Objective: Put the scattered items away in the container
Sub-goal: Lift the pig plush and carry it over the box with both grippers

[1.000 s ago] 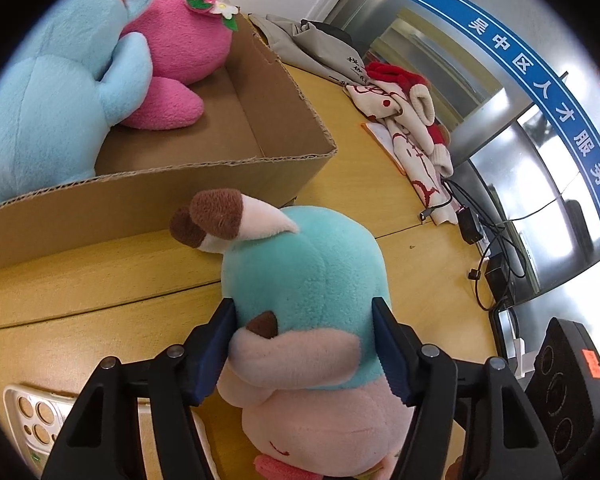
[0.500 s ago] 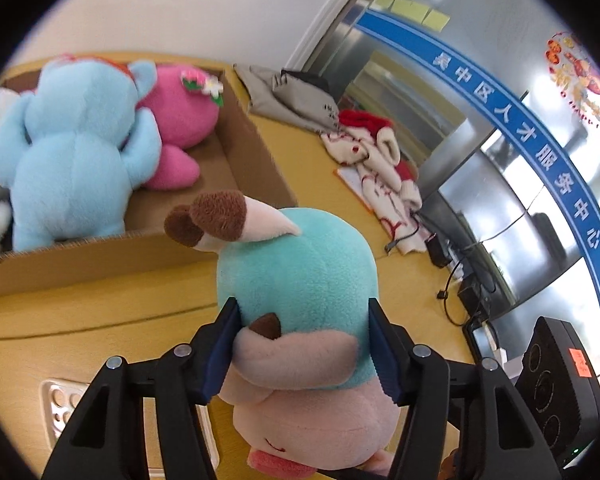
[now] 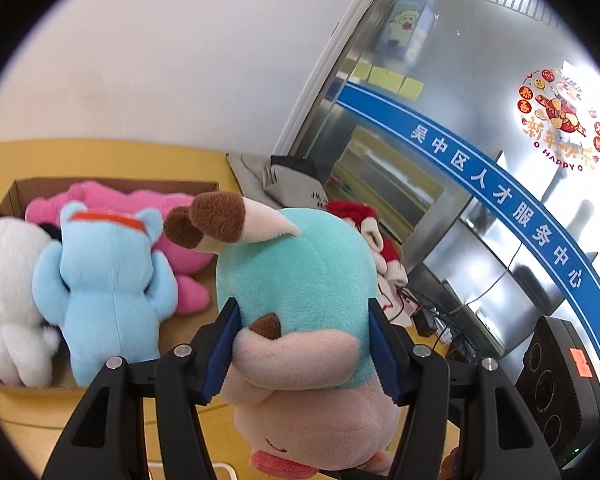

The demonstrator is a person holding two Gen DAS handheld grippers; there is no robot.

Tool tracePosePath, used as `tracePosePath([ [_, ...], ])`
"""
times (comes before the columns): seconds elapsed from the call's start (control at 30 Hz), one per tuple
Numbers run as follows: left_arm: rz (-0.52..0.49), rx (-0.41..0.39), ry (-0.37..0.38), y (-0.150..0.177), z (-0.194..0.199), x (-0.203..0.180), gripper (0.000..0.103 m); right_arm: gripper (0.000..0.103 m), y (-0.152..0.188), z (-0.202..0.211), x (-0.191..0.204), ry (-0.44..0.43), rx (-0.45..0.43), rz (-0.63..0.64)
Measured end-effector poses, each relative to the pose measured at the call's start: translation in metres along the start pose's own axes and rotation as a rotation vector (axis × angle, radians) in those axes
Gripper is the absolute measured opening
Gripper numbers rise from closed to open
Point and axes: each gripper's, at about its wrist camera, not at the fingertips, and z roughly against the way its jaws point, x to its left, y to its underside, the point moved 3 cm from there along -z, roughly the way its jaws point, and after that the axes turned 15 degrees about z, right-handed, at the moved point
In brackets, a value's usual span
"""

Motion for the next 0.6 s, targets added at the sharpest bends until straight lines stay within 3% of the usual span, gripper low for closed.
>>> tracePosePath([
  [0.33,-0.030,-0.029,0.000,-0.044,-0.008,-0.009,0.060,0.071,-0.045,-0.017,-0.055,0.008,-0.038,0.015],
  [0.6,-0.007,-0.005,-0.020,-0.060,-0.035,0.008,0.060,0.071,-0.053,-0.045,-0.076,-0.023,-0.024,0.011],
])
